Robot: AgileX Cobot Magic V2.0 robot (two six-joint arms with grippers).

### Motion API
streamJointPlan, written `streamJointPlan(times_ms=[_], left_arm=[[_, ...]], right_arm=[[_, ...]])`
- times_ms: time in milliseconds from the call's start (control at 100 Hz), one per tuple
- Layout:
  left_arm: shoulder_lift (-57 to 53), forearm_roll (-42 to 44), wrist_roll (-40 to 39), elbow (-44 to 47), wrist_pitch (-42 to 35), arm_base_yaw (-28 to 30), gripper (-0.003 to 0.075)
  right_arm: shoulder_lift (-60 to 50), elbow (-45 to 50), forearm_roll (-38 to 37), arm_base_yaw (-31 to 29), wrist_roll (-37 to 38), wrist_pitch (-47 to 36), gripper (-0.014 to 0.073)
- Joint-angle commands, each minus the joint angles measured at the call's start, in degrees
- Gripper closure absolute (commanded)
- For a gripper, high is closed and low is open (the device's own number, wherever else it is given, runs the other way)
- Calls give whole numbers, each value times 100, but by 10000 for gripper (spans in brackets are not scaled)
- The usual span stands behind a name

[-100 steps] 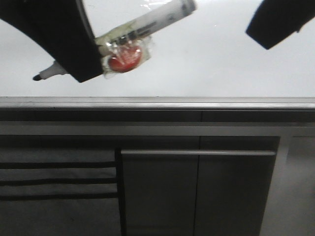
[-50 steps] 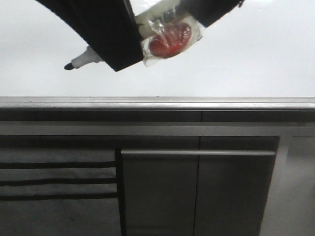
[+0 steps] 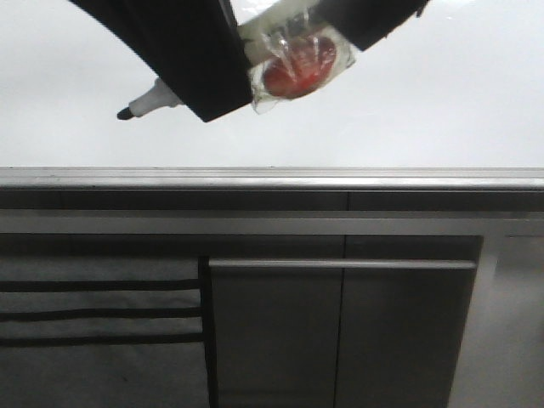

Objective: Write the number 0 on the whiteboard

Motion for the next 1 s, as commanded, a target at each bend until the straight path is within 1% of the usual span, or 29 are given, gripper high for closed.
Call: streamJointPlan(times_ms=[0, 110, 150, 180, 220, 300, 370, 420, 470, 580, 670, 710, 780, 840, 910, 990], left_arm=[[-172, -113, -46, -186, -271, -47, 740], [-191, 8, -249, -186, -271, -47, 733], [-231, 21, -261, -186, -273, -36, 707], [-262, 21, -261, -186, -284, -20, 678], [-337, 0, -272, -186, -332, 18, 619], [-501, 0, -533, -186, -462, 149, 485], [-682, -16, -836, -186, -501, 315, 386], [-846, -77, -926, -186, -501, 422, 339], [-1000, -188, -969, -139, -501, 522, 313], [-1382, -322, -1019, 165, -639, 691, 310], [-1822, -311, -1294, 616, -1065, 868, 310], [-2065, -311, -1440, 859, -1321, 979, 310], [-2494, -289, -1734, 1293, -1822, 1211, 310], [-2836, -280, -1923, 1644, -2237, 1420, 310], [-3222, -267, -2151, 2057, -2593, 1708, 310], [-3587, -267, -2215, 2493, -2880, 2029, 310]], right_arm=[[-91, -198, 210, -8, -68, -122, 587], [-91, -198, 210, -8, -68, -122, 587], [-91, -198, 210, -8, -68, -108, 587], [-102, -198, 210, -8, -68, -108, 587], [-133, -198, 210, -8, -68, -108, 587], [-227, -198, 210, -32, -68, -130, 587], [-357, -198, 210, -32, -57, -181, 587], [-465, -198, 210, -41, -57, -208, 587], [-609, -172, 247, -87, -57, -302, 587], [-908, -21, 259, -289, 11, -495, 587], [-1210, 282, 259, -629, 118, -598, 587], [-1357, 455, 259, -837, 280, -708, 587], [-1622, 773, 259, -1225, 597, -1033, 587], [-1820, 1037, 277, -1533, 1010, -1423, 587], [-2009, 1369, 356, -1854, 1314, -1868, 587], [-2127, 1708, 509, -2090, 1395, -2172, 587]])
